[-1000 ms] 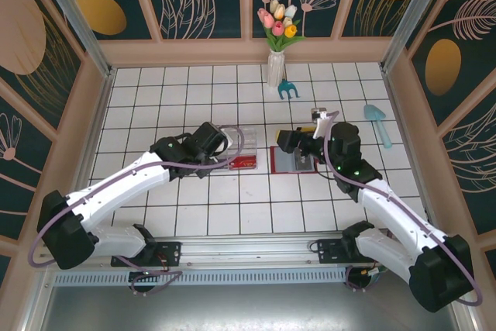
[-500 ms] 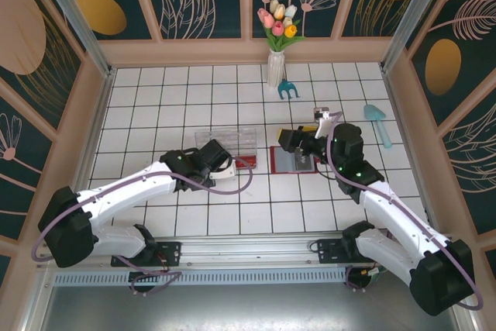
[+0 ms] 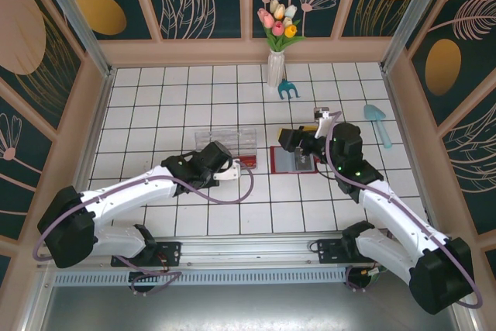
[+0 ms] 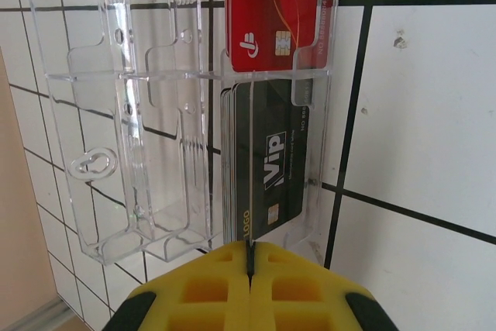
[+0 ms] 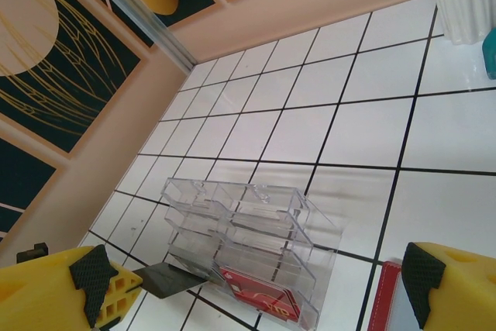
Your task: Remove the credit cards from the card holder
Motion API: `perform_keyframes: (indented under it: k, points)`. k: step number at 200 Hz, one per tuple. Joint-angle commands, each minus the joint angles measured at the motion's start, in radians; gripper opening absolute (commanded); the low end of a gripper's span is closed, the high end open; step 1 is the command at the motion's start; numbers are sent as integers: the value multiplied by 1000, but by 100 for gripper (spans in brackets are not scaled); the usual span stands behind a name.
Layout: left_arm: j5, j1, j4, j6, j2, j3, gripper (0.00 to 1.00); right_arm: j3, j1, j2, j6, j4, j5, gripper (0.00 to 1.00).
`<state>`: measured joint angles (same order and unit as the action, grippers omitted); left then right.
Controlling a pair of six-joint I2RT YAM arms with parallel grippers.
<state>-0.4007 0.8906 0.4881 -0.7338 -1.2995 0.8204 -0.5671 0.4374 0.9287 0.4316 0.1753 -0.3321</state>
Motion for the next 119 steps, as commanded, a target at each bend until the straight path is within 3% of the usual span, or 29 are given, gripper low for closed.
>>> perform_keyframes:
  k: [1,119]
  points:
    - [21,3,-52,-32,-20,-23,0,-1,-6,5,2,13,15,99]
    - [38,-65,-56,-9,-59,-25,0,4,-6,3,9,19,3,99]
